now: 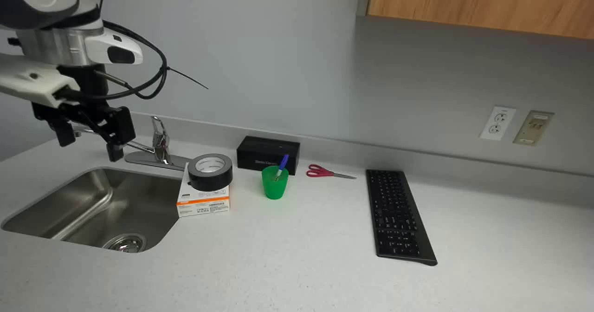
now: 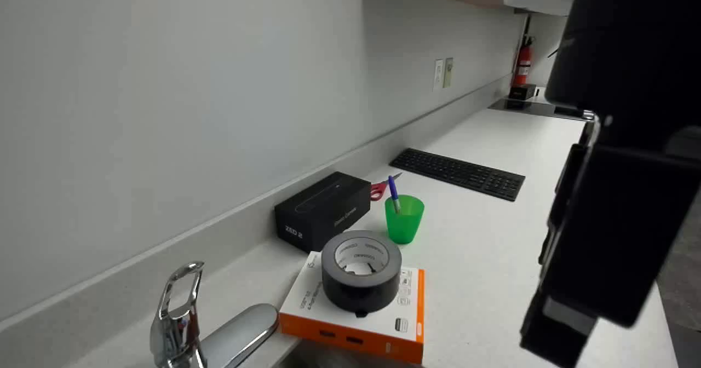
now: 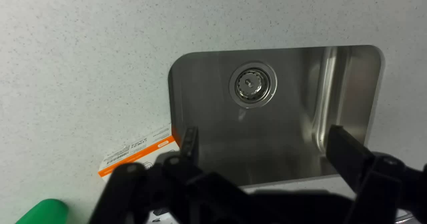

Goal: Remove the pen from the cup

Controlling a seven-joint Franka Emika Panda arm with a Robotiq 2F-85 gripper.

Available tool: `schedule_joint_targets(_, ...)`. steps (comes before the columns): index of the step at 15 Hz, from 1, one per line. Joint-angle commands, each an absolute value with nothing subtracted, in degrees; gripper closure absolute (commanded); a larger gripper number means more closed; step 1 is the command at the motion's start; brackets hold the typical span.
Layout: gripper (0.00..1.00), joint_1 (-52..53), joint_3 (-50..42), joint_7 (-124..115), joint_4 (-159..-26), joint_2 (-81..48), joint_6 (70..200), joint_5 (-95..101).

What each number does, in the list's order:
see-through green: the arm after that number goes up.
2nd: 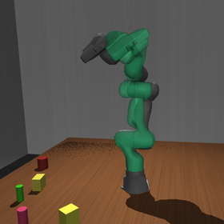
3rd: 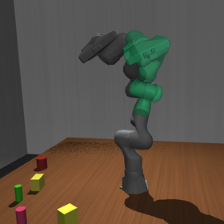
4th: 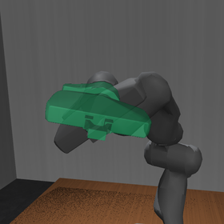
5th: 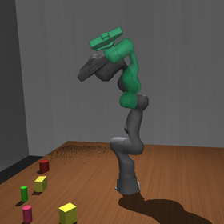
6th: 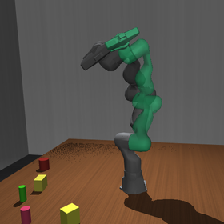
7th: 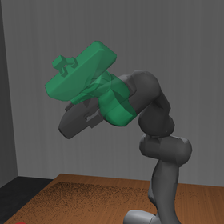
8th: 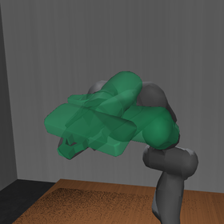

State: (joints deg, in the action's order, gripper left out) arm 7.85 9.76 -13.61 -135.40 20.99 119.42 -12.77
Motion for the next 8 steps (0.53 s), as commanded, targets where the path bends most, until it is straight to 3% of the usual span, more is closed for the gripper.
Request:
schedule_joint_targets(1, 0.00, 7.89, 9.74, -13.63, -135.31, 20.94, 119.29, -12.73)
schedule_joint_targets(8, 0.00, 5.21, 8.79, -14.52, -134.05, 19.38, 120.96, -8.81)
